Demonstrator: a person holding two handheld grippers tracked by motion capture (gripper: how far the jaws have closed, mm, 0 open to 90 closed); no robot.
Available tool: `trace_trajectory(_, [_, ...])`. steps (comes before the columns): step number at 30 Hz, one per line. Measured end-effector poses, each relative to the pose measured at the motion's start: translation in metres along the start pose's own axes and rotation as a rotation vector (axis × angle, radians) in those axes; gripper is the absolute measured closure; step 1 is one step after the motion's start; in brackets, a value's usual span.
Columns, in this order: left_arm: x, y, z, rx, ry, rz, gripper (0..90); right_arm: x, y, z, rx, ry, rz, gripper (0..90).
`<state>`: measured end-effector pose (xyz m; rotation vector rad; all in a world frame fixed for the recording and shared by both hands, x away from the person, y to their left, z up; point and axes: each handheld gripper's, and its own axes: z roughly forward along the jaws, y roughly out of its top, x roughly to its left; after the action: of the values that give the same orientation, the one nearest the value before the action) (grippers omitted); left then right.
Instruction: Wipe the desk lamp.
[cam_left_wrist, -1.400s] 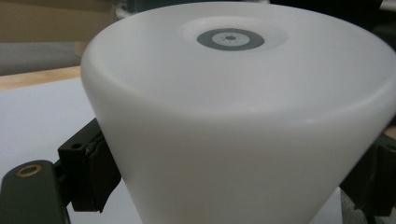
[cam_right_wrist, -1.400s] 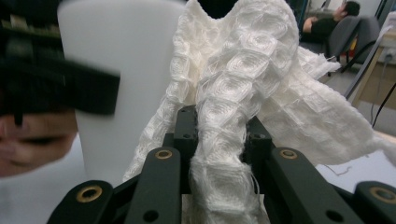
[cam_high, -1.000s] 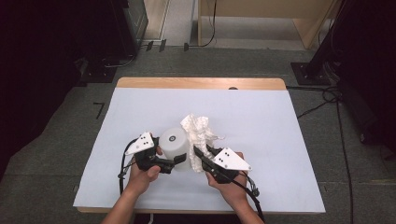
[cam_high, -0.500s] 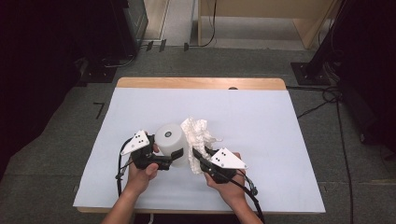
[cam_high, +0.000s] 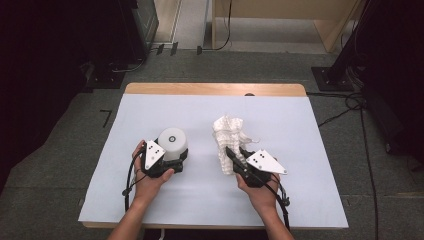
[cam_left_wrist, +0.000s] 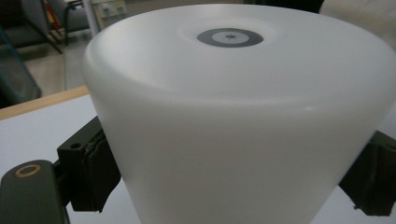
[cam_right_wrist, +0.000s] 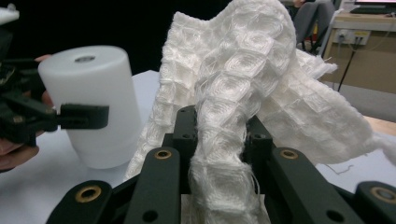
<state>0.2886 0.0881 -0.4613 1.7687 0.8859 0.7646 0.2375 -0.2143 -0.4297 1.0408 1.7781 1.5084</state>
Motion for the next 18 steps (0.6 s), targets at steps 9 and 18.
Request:
trace_trajectory(9, [0.001,-0.012,0.009,0.050,0.071,0.004,8.8,-0.011,0.003,-0.006,-0.015,-0.033,0.014,72.9])
trace_trajectory(18, [0.005,-0.014,0.007,0.068,0.065,-0.027,8.6,-0.012,0.003,-0.006,-0.018,-0.039,0.013,72.9])
